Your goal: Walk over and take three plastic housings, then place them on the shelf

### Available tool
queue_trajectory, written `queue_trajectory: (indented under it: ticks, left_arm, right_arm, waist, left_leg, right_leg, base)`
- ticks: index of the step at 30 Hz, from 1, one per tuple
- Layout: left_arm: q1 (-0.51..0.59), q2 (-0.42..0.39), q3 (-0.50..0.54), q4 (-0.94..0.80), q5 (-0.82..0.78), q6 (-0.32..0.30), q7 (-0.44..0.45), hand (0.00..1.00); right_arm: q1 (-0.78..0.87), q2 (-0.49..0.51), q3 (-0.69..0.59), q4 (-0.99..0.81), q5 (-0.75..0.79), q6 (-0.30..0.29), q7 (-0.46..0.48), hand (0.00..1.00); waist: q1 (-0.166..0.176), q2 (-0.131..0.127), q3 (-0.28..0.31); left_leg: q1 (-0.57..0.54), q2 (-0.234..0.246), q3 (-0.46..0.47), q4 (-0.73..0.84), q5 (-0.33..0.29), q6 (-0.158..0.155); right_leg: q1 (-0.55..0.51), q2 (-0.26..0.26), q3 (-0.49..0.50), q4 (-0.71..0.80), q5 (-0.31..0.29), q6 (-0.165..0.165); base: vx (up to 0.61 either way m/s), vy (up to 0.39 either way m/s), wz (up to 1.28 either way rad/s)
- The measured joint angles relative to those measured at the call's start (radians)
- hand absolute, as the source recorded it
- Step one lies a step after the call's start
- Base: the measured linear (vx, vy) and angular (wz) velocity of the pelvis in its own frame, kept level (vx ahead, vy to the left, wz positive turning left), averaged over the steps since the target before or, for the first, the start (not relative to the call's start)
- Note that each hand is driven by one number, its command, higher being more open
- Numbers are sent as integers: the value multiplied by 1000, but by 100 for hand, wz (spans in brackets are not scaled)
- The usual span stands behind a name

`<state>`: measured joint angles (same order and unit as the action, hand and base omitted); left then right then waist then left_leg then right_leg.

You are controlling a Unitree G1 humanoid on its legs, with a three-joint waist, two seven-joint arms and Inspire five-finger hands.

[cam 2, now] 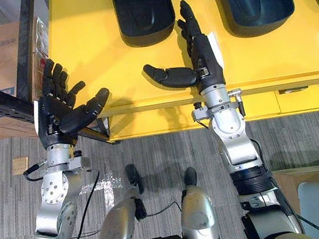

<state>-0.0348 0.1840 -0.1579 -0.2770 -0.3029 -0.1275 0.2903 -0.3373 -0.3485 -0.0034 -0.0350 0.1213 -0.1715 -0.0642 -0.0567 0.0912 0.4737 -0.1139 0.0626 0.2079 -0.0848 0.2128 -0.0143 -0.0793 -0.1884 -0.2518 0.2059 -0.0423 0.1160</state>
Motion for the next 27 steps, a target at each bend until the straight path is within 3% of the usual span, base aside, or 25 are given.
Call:
queue_trajectory:
  ticks: [7, 10, 15, 21, 27]
  left_arm:
    - [0, 0, 0, 2, 0, -1, 1, 100]
    - [0, 0, 0, 3, 0, 0, 0, 100]
    - [0, 1, 0, 14, 0, -1, -32, 100]
    - [1, 7, 0, 20, 0, -3, -52, 100]
    - [3, 12, 3, 37, 0, -4, -65, 100]
  right_arm:
    - [-24, -8, -49, -78, -175, -39, -48, 100]
    - [-55, -40, -58, -141, -178, -42, 16, 100]
    - [-133, -181, -22, -159, -191, -50, 197, 100]
    - [-194, -305, 61, -110, -192, -48, 287, 100]
    - [-239, -387, 100, -25, -193, -6, 325, 100]
  waist:
    - [-1, -1, 0]
    - [-1, -2, -1]
    - [0, -26, -13]
    - [4, -37, -19]
    - [11, -38, -19]
  left_leg:
    - [1, 0, -1, 0, 0, 0]
    - [1, 0, -3, 0, 0, 0]
    - [3, 1, -24, 0, 2, 0]
    - [6, 0, -34, 0, 8, 7]
    - [21, 2, -36, -3, 4, 1]
  right_leg:
    - [2, 0, -2, 0, 0, 0]
    - [4, 0, -5, -1, 0, 1]
    - [27, 3, -23, -15, 1, 1]
    - [38, 3, -43, -16, 1, 1]
    - [55, 5, -46, -18, 0, 0]
  base:
    - [0, 0, 0]
    - [0, 0, 2]
    - [9, -8, 11]
    - [15, -19, 6]
    - [0, 0, 0]
